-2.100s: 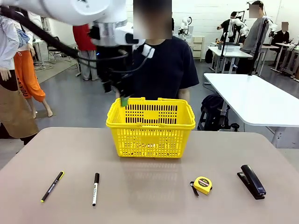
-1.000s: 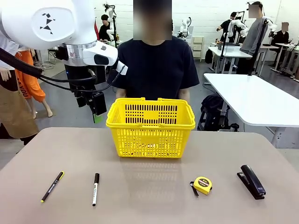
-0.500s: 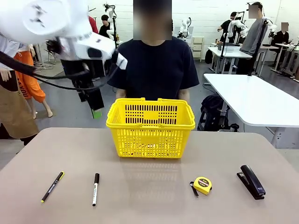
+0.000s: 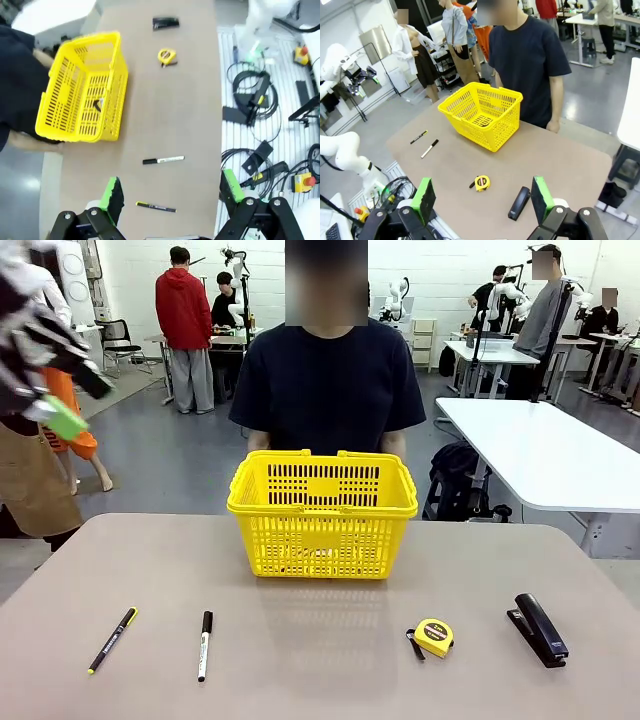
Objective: Place the items the person wants into the basket.
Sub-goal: Pick up the item the person points to and place it in the Market Basket.
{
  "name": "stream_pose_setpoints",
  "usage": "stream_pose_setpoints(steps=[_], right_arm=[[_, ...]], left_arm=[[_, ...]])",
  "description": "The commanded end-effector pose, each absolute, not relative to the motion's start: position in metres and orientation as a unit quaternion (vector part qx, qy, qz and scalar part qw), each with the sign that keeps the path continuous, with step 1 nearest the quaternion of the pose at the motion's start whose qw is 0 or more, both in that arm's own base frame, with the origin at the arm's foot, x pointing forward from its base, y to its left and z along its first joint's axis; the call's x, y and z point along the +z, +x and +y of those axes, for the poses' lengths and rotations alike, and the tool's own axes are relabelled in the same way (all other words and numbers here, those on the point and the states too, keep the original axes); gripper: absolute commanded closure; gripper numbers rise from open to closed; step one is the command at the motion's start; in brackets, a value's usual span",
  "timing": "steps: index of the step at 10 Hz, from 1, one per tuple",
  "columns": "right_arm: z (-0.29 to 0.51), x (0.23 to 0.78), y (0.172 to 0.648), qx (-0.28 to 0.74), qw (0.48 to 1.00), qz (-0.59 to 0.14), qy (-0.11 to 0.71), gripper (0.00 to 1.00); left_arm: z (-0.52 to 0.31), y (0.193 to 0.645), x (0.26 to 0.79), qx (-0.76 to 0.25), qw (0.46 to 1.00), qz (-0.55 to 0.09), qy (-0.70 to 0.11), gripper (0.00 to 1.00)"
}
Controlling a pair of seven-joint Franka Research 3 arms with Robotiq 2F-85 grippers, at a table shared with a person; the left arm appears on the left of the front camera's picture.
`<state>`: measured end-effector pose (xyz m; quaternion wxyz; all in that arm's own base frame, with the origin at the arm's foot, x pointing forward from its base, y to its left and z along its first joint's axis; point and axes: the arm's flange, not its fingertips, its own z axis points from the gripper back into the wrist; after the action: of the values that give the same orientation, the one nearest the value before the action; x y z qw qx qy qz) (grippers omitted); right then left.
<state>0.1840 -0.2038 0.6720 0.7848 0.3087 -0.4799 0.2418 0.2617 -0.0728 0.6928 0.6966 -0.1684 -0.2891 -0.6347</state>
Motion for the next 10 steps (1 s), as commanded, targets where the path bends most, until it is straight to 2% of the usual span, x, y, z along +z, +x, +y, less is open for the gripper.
stream_pose_setpoints(steps=[1,3,5,7,10], right_arm=[[-0.202,0.673,0.185,0.25,0.777,-0.484,0.316,0.0],[-0.202,0.673,0.185,0.25,0.777,-0.484,0.316,0.0],[-0.202,0.673,0.185,0.25,0.777,-0.484,0.316,0.0],[-0.202,0.673,0.185,0.25,0.777,-0.484,0.316,0.0],[-0.202,0.673,0.185,0.25,0.777,-0.484,0.316,0.0]], left_arm=[[-0.013,0.275,0.683,-0.6,0.7,-0.306,-0.238,0.0],[0.049,0.263,0.661,-0.521,0.733,-0.354,-0.256,0.0],[0.085,0.276,0.652,-0.504,0.737,-0.369,-0.258,0.0],[0.116,0.274,0.616,-0.496,0.721,-0.4,-0.273,0.0],[0.144,0.287,0.593,-0.478,0.744,-0.39,-0.255,0.0]])
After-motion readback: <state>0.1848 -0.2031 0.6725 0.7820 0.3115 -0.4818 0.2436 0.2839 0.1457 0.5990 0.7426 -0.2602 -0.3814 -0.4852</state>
